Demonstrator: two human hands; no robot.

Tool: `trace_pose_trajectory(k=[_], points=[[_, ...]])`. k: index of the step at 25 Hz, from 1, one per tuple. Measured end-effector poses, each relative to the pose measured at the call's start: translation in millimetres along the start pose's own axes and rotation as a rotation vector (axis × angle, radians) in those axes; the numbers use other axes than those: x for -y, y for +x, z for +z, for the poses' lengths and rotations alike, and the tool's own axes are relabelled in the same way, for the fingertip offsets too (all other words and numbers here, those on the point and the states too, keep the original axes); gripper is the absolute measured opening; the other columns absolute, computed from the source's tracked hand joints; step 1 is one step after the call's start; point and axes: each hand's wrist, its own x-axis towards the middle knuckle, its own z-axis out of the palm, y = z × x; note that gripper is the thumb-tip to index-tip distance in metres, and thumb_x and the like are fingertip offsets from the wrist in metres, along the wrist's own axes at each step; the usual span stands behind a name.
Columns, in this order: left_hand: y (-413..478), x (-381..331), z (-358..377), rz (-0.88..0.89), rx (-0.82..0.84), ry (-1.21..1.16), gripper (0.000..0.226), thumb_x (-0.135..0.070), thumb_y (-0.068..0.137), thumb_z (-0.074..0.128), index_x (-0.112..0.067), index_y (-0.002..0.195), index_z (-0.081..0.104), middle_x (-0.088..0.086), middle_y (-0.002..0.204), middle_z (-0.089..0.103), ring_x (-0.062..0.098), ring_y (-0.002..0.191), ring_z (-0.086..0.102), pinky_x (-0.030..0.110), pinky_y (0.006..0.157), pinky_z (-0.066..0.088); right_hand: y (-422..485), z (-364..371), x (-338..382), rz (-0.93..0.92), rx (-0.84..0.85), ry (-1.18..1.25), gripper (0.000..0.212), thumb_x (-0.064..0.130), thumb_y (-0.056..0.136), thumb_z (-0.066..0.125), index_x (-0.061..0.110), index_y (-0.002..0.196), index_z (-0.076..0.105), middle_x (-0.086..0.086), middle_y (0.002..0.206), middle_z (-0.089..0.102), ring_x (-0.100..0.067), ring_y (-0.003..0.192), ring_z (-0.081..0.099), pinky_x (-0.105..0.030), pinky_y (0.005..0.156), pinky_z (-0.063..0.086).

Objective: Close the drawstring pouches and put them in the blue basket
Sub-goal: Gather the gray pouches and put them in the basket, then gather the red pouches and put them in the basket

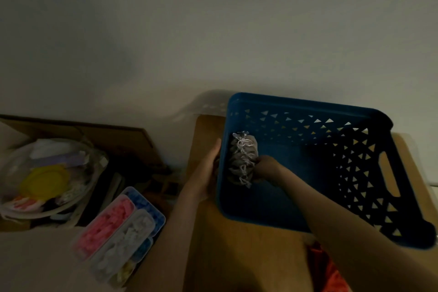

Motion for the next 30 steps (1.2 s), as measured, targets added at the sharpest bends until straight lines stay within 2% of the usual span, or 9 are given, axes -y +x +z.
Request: trace_pose_trajectory(k=[3,8,14,17,19,23,26,28,30], points=[[3,1,-4,-0.01,0.012,-0.005,0.068,-0.066,0.071,0.054,-0.02,0.121,0.063,0.007,0.119,0.066,0.025,0.112,0.061,0.041,0.1,0.045,4,2,-1,0.025,0.011,-0.051,0.009,0.002,0.088,0.055,0.006,0.08,0.056,-0.008,0.072,0.06,-0.017,0.062,0.058,-0.03,0.067,0.055],[11,5,-7,-0.003,-0.052,0.077,0.061,-0.067,0.084,0.048,-0.022,0.124,0.062,0.006,0.12,0.066,0.025,0.113,0.06,0.043,0.101,0.045,-17,-11,8,0.02,-0.045,-0.294,0.008,0.009,0.093,0.053,0.003,0.098,0.054,-0.015,0.089,0.058,-0.023,0.07,0.056,-0.035,0.071,0.052],[-27,24,-8,-0.124,-0.485,0.197,0.024,-0.02,0.101,0.042,-0.01,0.119,0.053,0.013,0.106,0.06,0.023,0.082,0.056,0.032,0.062,0.048,-79,-18,8,-0.075,-0.22,-0.281,0.029,0.016,0.095,0.045,0.003,0.07,0.05,-0.012,0.067,0.054,-0.021,0.059,0.05,-0.038,0.067,0.05],[-59,45,-8,-0.173,-0.469,0.323,0.031,-0.015,0.101,0.04,-0.006,0.13,0.048,0.01,0.099,0.059,0.019,0.078,0.057,0.032,0.067,0.05,-121,-10,-2,-0.24,-0.4,-0.189,0.035,0.025,0.097,0.045,0.009,0.066,0.039,-0.007,0.062,0.042,-0.019,0.053,0.037,-0.034,0.054,0.035],[-83,58,-3,-0.165,-0.426,0.376,0.027,-0.012,0.1,0.041,-0.004,0.124,0.05,0.008,0.091,0.058,0.018,0.078,0.057,0.033,0.073,0.05,-150,4,-13,-0.391,-0.547,-0.219,0.037,0.028,0.098,0.042,0.014,0.065,0.037,-0.004,0.061,0.041,-0.019,0.053,0.036,-0.031,0.051,0.029],[-117,86,6,-0.161,-0.306,0.473,0.021,-0.008,0.1,0.036,-0.005,0.11,0.054,0.01,0.091,0.057,0.02,0.079,0.056,0.036,0.078,0.051,-193,42,-39,-0.827,-0.897,-0.537,0.031,0.024,0.093,0.04,0.018,0.062,0.036,0.004,0.054,0.041,-0.019,0.048,0.042,-0.03,0.054,0.036],[-133,110,8,-0.199,-0.205,0.669,0.027,-0.002,0.098,0.031,-0.009,0.113,0.053,0.008,0.092,0.055,0.02,0.084,0.055,0.037,0.079,0.051,-206,71,-72,-0.846,-0.635,-0.696,0.022,0.025,0.096,0.044,0.014,0.079,0.053,-0.007,0.075,0.061,-0.024,0.066,0.056,-0.034,0.064,0.043],[-140,125,9,-0.231,-0.131,0.771,0.032,0.0,0.097,0.032,-0.012,0.121,0.051,0.008,0.1,0.054,0.021,0.094,0.054,0.036,0.083,0.05,-207,88,-101,-0.588,-0.349,-0.778,0.028,0.033,0.099,0.042,0.011,0.109,0.054,-0.012,0.11,0.061,-0.028,0.097,0.058,-0.037,0.081,0.044],[-144,139,7,-0.28,-0.086,0.875,0.034,-0.001,0.097,0.038,-0.012,0.128,0.047,0.009,0.112,0.052,0.02,0.099,0.052,0.035,0.084,0.051,-206,98,-127,-0.282,-0.099,-0.694,0.051,0.041,0.096,0.048,0.015,0.138,0.038,-0.011,0.138,0.045,-0.03,0.122,0.048,-0.041,0.096,0.044]])
